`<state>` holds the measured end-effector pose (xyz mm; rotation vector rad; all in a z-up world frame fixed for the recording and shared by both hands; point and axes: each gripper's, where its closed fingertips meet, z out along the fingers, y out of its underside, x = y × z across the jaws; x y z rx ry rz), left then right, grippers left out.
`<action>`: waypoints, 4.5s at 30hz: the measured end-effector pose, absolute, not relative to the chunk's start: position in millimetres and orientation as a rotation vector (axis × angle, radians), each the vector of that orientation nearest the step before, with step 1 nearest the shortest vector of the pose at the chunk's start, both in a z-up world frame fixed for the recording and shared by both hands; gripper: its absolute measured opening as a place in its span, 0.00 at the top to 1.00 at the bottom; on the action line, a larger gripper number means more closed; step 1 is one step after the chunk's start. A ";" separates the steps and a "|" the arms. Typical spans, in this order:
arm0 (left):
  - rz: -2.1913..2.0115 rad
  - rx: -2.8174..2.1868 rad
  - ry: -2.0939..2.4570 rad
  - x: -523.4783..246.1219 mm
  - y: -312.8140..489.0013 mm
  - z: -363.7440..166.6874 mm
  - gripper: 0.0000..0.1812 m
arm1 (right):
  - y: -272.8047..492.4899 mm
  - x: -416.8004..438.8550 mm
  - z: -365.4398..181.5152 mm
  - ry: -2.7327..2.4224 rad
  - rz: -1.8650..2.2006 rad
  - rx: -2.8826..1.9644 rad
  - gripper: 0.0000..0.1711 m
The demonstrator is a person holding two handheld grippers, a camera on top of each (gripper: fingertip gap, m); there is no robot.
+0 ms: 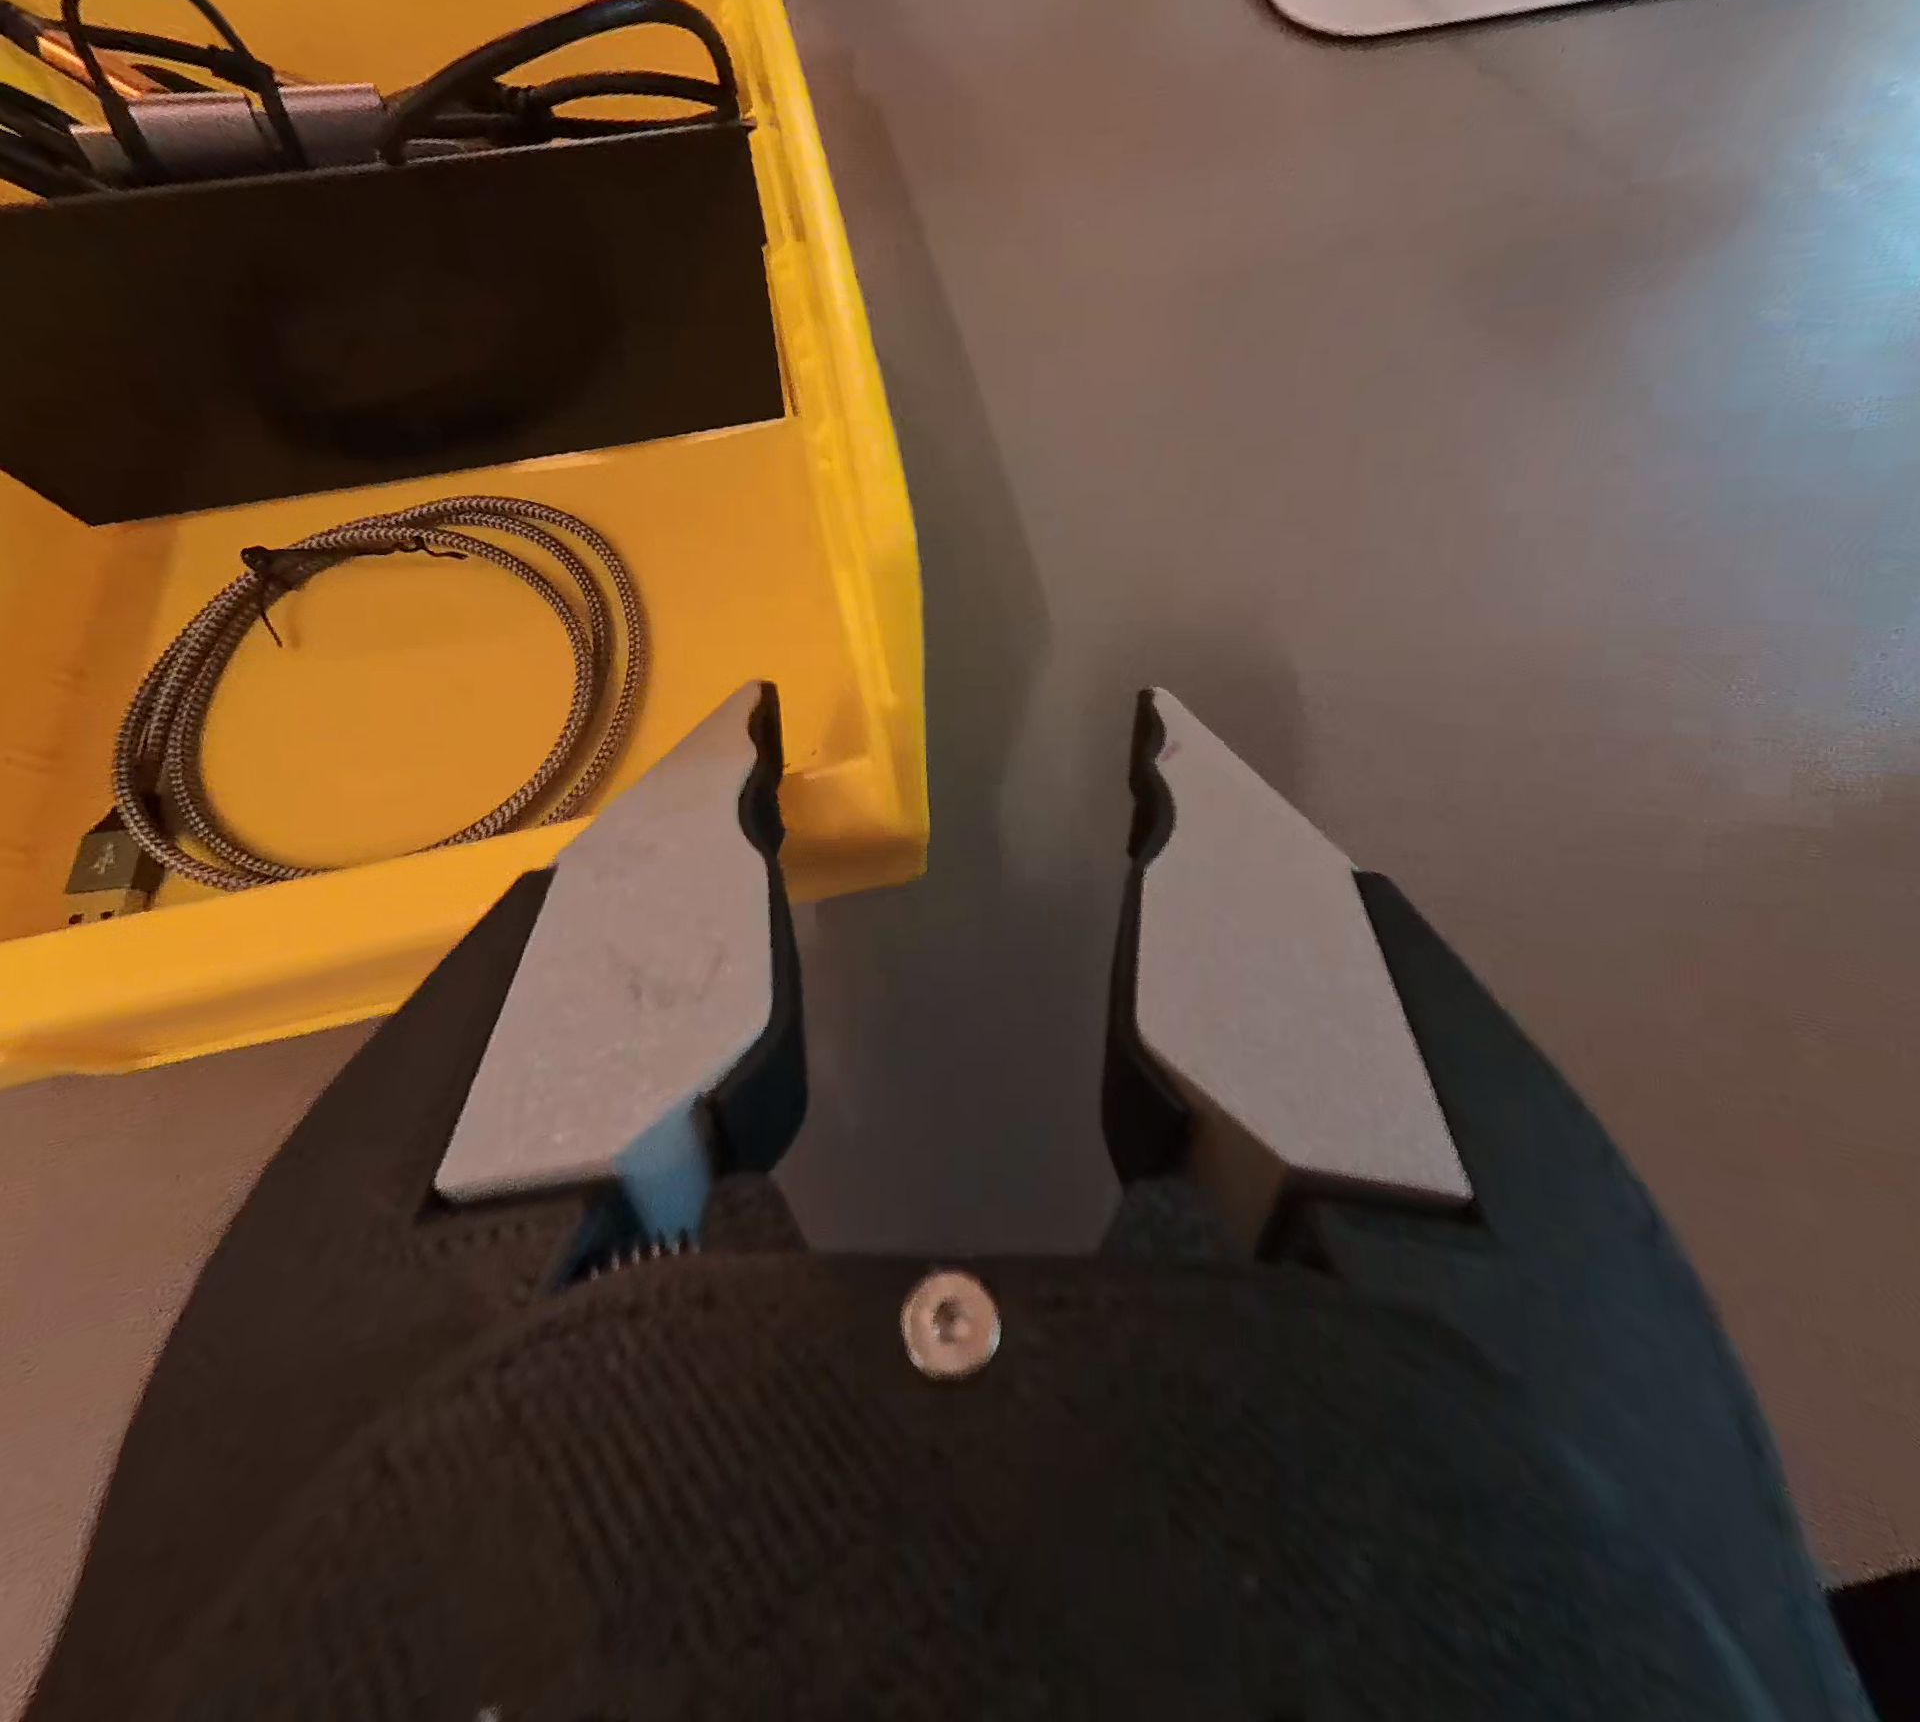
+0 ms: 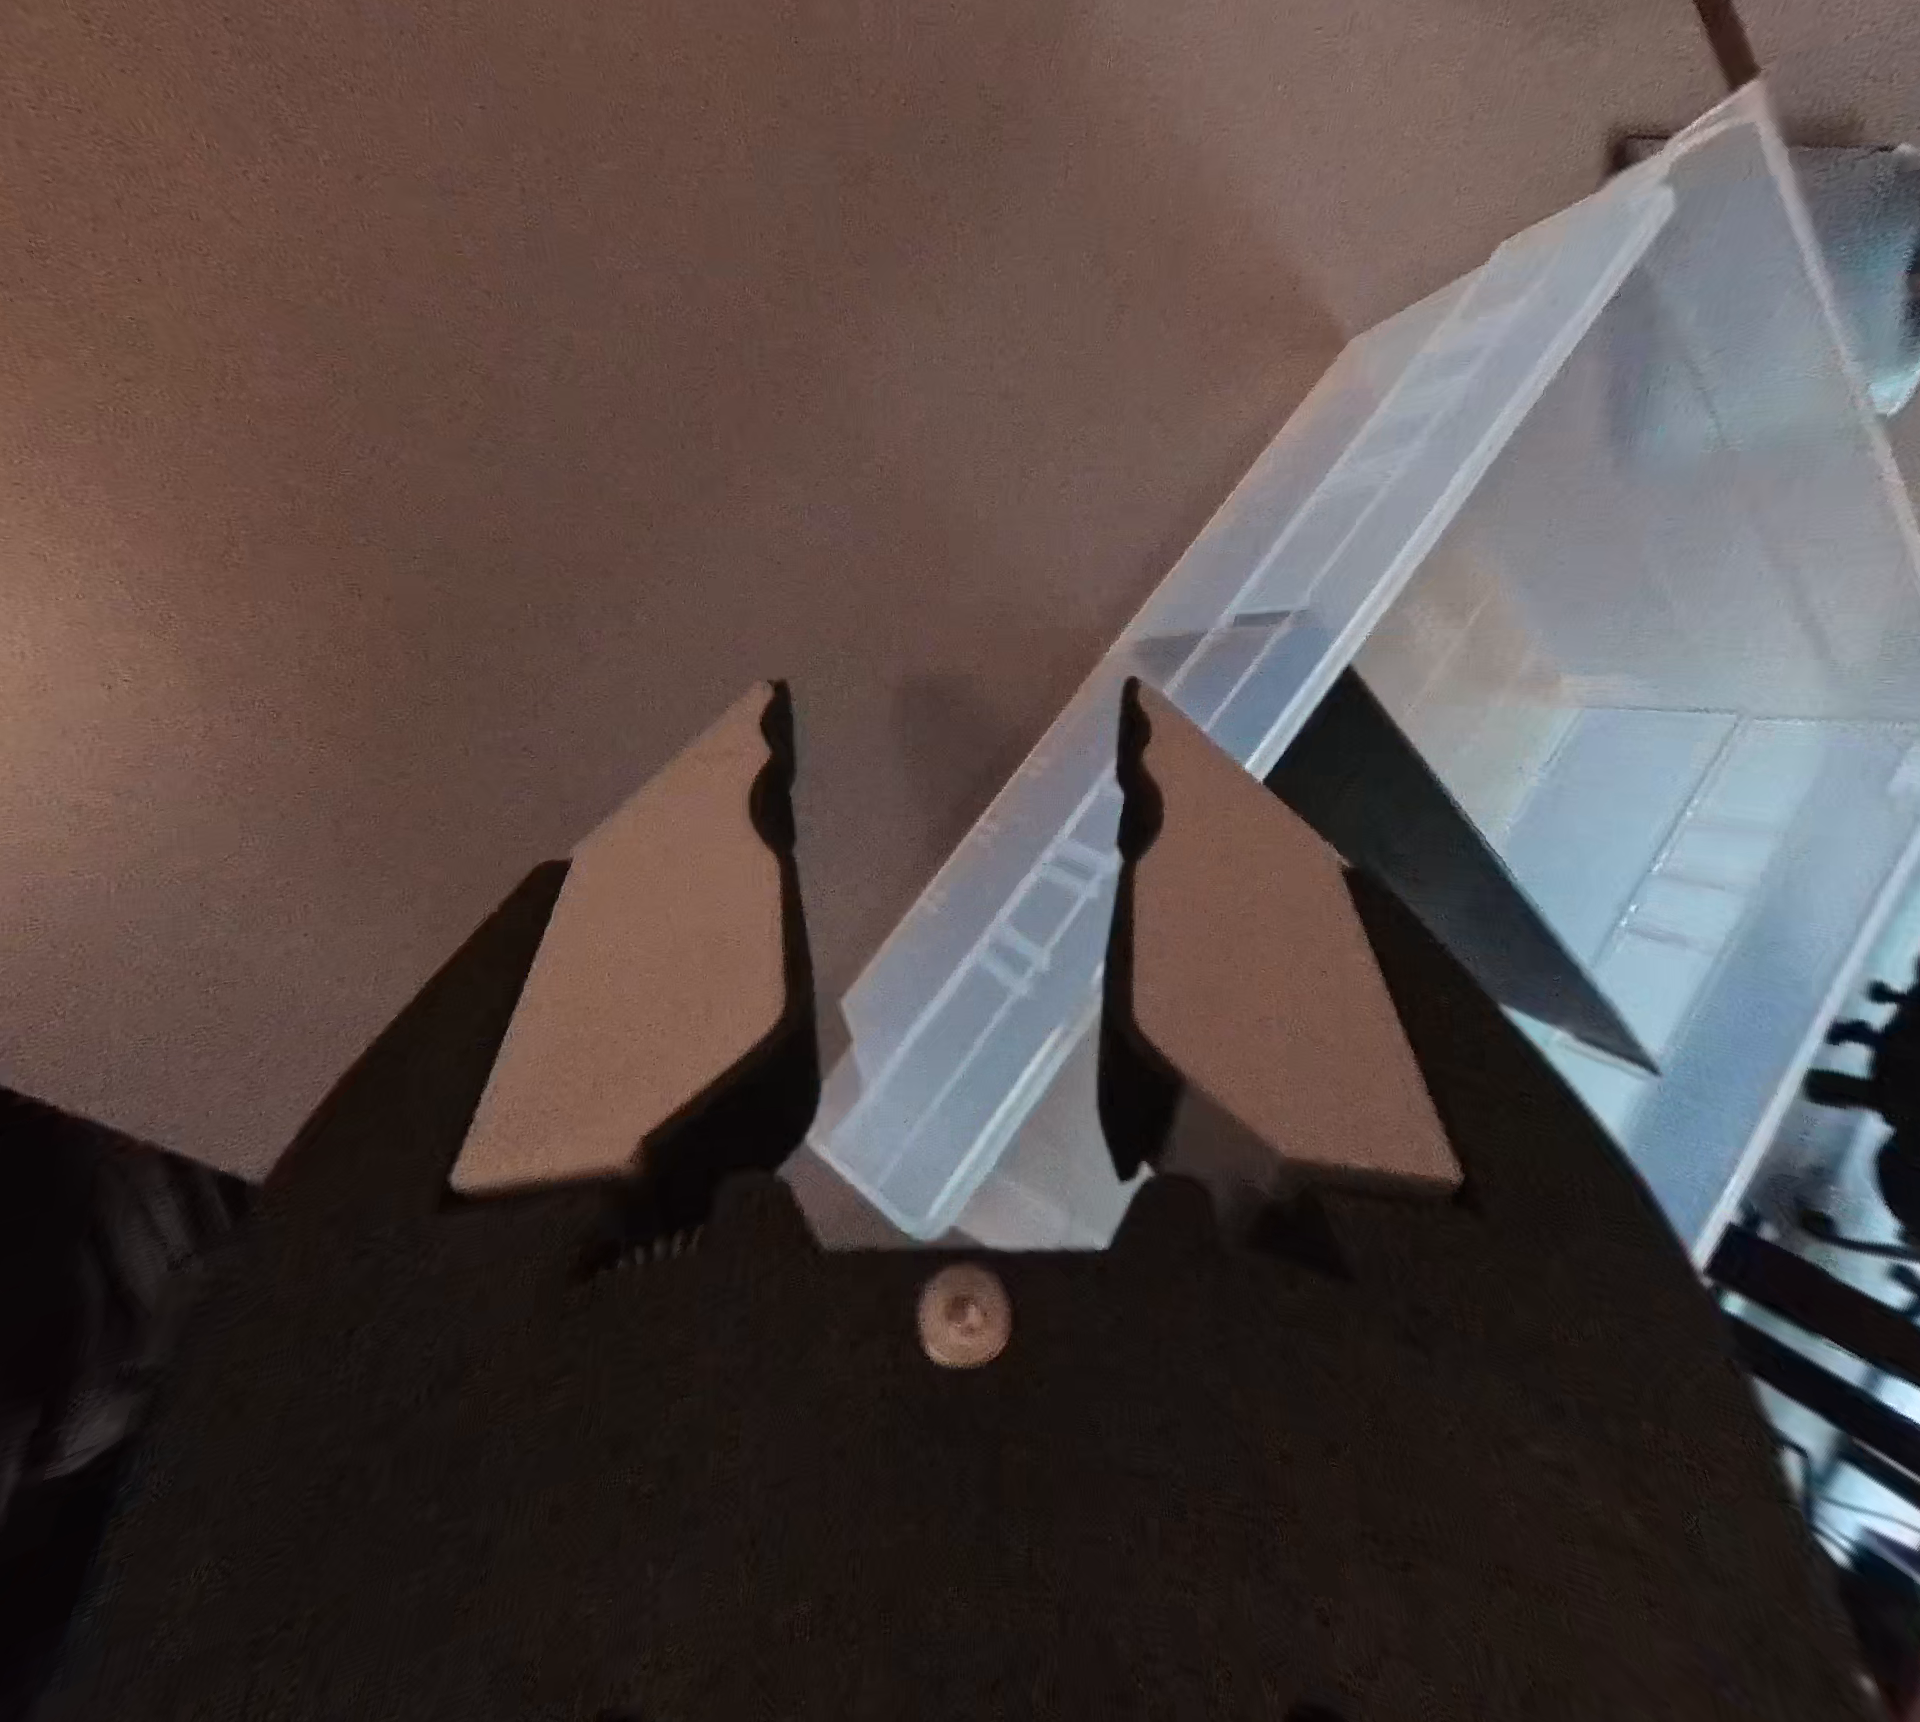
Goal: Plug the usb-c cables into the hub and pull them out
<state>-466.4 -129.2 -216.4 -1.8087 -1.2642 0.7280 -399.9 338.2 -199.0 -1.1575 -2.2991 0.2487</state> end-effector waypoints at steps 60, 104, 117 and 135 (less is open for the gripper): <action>0.961 -1.972 -0.857 -566.4 10.3 -179.6 0.72 | 158.6 -610.7 -230.1 -2.060 1.019 -1.174 0.52; 1.009 -1.623 -1.701 -663.6 -311.3 -97.3 1.00 | 144.5 -605.2 -242.9 -2.149 0.801 -0.961 0.55; 0.876 -1.707 -1.909 -652.0 -328.3 -118.4 0.65 | 143.8 -604.1 -242.0 -2.140 0.789 -0.937 0.55; 1.024 -1.785 -1.690 -671.3 -314.0 -100.7 0.98 | 140.0 -604.5 -242.8 -2.155 0.797 -0.925 0.58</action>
